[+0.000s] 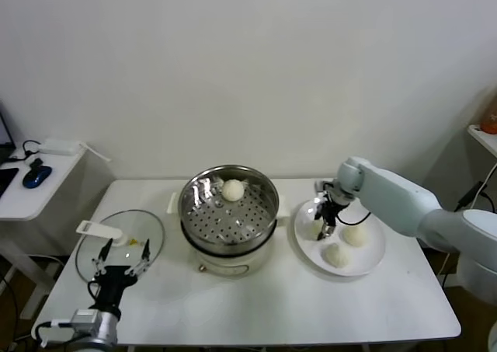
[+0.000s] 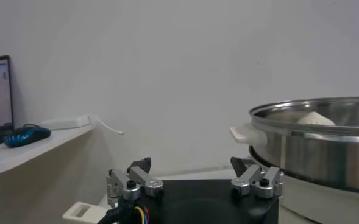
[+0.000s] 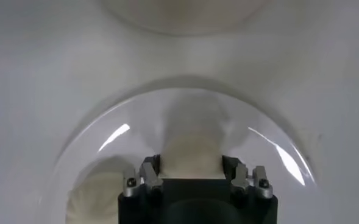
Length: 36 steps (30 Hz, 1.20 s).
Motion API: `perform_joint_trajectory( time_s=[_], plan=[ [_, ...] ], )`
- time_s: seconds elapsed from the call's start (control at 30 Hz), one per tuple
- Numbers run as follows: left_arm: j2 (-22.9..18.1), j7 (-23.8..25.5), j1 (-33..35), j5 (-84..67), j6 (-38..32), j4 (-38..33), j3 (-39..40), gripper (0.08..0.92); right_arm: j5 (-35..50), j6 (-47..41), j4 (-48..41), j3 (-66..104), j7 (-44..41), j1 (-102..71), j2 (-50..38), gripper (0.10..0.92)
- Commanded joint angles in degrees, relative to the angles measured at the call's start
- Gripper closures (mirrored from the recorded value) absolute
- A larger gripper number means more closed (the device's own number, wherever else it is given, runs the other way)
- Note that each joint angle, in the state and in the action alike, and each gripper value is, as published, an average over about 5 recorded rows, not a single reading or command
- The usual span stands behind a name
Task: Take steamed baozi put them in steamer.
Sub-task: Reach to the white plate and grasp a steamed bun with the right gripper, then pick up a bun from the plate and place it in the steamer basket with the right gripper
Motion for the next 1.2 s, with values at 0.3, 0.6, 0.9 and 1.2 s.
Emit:
perform_joint_trajectory(
  time_s=[0.3, 0.6, 0.9, 1.2],
  plan=[
    [-0.2, 0.0, 0.0, 0.0, -0.1, -0.1, 0.4, 0.177, 14.0, -1.2, 8.7, -8.6, -0.2, 16.2, -4.7, 0.356],
    [-0.5, 0.0, 0.7, 1.3, -0.1, -1.1, 1.5, 0.177, 26.4, -3.1, 18.5, -16.2, 0.5, 28.0, -5.9, 0.355],
    [-0.7, -0.1, 0.9, 1.9, 0.2, -2.0, 1.7, 0.177, 36.3, -4.3, 22.6, -20.1, 1.6, 34.4, -2.4, 0.355],
    [-0.6, -0.1, 1.4, 1.5, 0.1, -2.5, 1.3, 0.177, 37.5, -5.5, 22.3, -18.5, 4.8, 29.9, 5.0, 0.355]
  ],
)
